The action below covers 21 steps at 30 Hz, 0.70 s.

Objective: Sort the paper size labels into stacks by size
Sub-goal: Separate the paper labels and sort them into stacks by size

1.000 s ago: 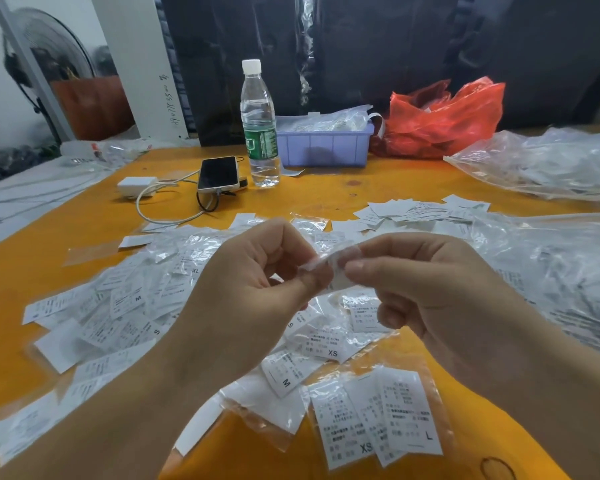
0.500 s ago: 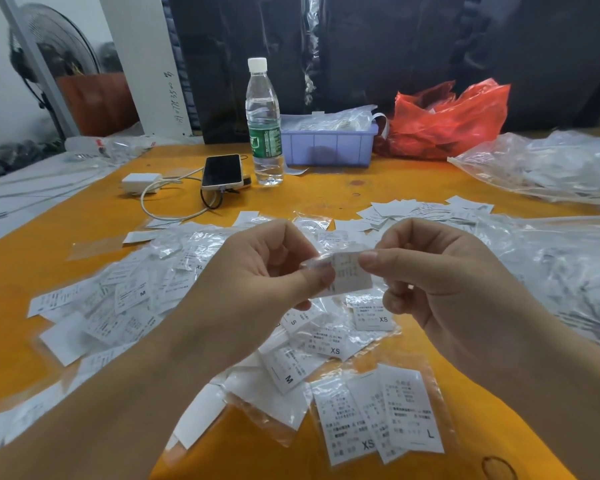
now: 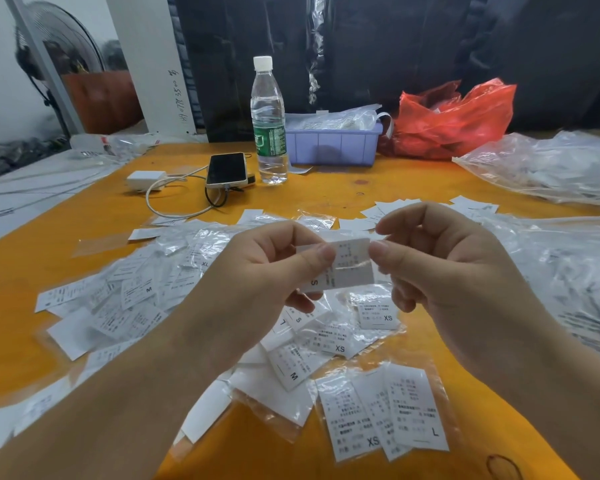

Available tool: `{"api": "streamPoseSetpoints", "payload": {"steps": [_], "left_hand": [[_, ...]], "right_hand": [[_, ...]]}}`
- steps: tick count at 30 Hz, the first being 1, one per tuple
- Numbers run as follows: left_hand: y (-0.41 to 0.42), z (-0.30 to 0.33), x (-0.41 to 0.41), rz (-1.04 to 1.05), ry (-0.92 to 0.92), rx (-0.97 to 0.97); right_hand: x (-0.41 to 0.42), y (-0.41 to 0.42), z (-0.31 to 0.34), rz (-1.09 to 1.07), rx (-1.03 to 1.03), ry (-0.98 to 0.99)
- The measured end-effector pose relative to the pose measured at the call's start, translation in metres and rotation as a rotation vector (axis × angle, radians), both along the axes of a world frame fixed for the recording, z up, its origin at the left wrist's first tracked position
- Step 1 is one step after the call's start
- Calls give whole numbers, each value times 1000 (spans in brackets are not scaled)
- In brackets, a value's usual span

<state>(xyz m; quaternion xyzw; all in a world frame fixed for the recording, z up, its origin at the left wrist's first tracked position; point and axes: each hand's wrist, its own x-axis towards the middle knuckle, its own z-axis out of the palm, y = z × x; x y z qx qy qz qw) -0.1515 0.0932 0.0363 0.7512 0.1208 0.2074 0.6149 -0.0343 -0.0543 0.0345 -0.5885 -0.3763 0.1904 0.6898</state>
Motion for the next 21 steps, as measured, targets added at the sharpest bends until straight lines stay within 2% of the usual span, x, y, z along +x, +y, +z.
{"api": "streamPoseSetpoints", "payload": {"steps": [3, 8, 17, 21], "left_hand": [[-1, 0, -1, -29, 28, 54], [-1, -3, -1, -45, 76, 181], [3, 2, -2, -24, 91, 87], [5, 1, -1, -6, 88, 84]], "right_hand": [[-1, 2, -1, 70, -54, 93], [0, 3, -1, 55, -63, 141], [10, 2, 0, -7, -60, 303], [7, 3, 0, 109, -207, 139]]}}
